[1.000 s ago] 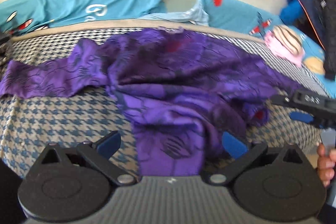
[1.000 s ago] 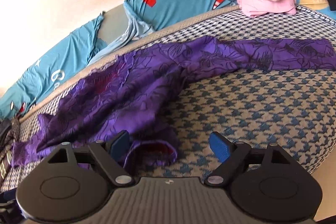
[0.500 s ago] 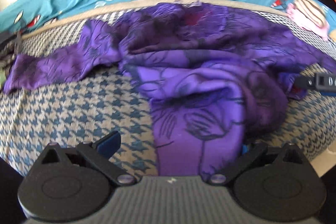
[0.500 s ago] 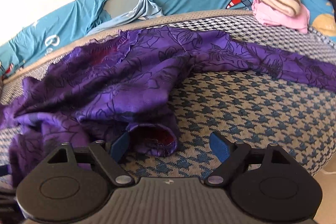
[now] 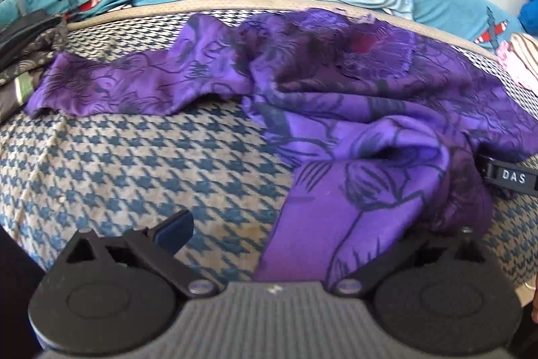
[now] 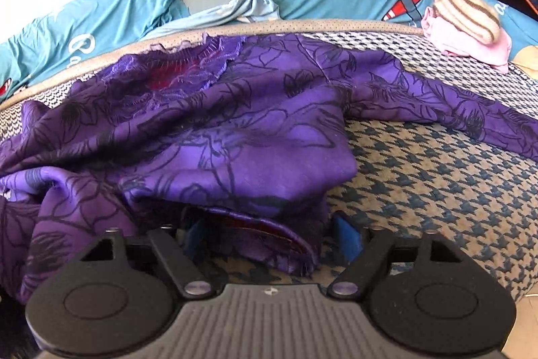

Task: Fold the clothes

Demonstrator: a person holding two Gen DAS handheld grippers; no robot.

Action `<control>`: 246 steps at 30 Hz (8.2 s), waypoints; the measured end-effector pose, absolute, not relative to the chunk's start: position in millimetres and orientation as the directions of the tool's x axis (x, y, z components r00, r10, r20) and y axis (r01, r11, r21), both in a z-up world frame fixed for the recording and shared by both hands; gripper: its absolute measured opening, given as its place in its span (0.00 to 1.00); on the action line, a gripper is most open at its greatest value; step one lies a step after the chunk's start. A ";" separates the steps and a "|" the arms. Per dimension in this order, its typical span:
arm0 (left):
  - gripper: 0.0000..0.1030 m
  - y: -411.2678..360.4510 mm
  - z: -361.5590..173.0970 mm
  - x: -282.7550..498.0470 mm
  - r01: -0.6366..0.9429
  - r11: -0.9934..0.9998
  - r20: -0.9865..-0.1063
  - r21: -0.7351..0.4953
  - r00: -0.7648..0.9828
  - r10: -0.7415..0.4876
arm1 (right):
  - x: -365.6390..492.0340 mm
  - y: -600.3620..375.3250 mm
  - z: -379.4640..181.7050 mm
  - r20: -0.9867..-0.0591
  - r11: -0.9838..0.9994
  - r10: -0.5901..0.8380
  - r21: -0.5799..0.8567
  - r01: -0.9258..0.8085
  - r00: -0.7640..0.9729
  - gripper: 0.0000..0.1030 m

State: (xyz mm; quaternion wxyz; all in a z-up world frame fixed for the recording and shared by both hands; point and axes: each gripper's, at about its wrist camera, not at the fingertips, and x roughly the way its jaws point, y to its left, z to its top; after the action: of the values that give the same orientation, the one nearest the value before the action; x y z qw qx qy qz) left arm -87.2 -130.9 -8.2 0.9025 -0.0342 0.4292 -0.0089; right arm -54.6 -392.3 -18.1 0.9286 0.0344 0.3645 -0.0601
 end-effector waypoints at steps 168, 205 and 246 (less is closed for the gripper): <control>0.67 -162.1 -21.3 214.6 0.370 0.923 -0.784 -0.111 0.538 -0.310 | 211.8 -383.3 -28.5 -0.614 0.999 0.018 -0.026 -0.043 0.789 0.87; 0.20 -201.3 11.9 192.5 0.080 0.929 -0.469 0.361 0.877 0.107 | 209.2 -369.2 28.5 -0.386 0.998 0.014 0.069 0.013 0.922 0.06; 0.78 -42.7 42.9 164.2 -0.044 0.991 -0.690 0.128 0.714 0.121 | 145.8 -314.6 38.7 -0.508 0.956 0.264 0.252 -0.151 0.820 0.51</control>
State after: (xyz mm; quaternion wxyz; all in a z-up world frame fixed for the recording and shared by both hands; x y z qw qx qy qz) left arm 164.2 -42.7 42.9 0.9244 0.0512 0.3754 0.0446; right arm 145.8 -314.6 38.7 0.9485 0.1007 0.2797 0.1095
